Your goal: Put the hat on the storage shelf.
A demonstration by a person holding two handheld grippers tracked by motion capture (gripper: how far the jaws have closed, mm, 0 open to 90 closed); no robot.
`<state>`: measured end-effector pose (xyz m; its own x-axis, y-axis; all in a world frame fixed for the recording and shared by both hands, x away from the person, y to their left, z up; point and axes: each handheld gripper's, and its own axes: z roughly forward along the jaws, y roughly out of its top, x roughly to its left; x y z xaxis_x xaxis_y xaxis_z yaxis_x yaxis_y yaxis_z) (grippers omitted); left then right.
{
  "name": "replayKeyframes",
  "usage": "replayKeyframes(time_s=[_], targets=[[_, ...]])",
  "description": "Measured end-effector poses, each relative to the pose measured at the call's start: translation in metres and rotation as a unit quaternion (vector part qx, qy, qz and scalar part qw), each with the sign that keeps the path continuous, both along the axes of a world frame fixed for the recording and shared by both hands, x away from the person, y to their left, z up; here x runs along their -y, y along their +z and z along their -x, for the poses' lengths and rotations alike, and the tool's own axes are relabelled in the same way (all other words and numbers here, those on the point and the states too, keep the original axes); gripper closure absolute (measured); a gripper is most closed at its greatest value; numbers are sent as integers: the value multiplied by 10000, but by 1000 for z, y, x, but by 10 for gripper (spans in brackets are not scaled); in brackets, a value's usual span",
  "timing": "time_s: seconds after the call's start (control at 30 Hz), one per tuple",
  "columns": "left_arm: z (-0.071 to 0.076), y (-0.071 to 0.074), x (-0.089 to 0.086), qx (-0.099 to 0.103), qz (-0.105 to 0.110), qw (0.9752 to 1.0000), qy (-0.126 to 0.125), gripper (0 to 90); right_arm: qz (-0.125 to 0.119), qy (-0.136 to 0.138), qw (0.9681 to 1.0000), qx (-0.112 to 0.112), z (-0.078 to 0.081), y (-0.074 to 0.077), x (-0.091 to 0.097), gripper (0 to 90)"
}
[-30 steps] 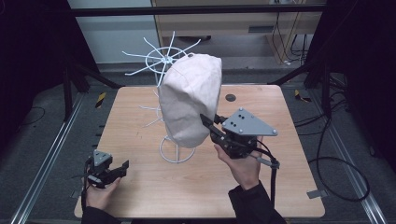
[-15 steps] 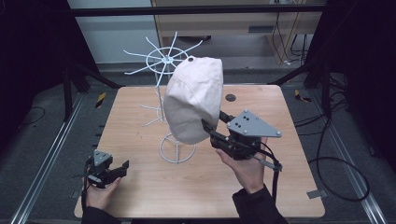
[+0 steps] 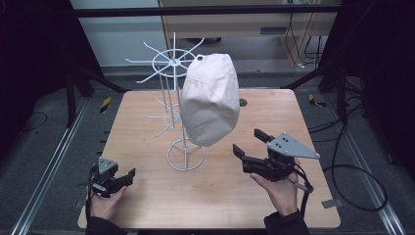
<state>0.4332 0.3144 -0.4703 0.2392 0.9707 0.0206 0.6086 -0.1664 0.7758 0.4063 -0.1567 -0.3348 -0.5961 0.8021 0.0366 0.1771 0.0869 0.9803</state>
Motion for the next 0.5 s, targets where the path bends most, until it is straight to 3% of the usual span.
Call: replayKeyframes(time_s=[0.13, 0.2, 0.23, 0.27, 0.3, 0.37, 0.4, 0.5], targets=[[0, 0, 0, 5, -3, 10000, -15, 324, 140, -247, 9992, -281, -6, -30, 21, 170], [0, 0, 0, 15, -14, 10000, -26, 325, 188, -317, 9988, -314, -7, -36, 25, 163], [0, 0, 0, 20, -22, 10000, -35, 330, 305, -451, 9977, -397, -9, -49, 34, 156], [0, 0, 0, 19, -26, 10000, -41, 330, 305, -451, 9977, -397, -9, -49, 34, 156], [-1, -1, 0, 5, -25, 10000, -57, 334, 348, -567, 9964, -521, -11, -62, 43, 150], [-1, -2, 0, -5, -39, 10000, -63, 334, 378, -628, 9955, -596, -12, -68, 47, 148], [-2, -4, 0, -14, -33, 10000, -83, 334, 493, -732, 9931, -775, -14, -82, 56, 144], [-2, -5, 0, -19, -37, 9999, -109, 334, 582, -826, 9908, -903, -14, -91, 64, 144]])
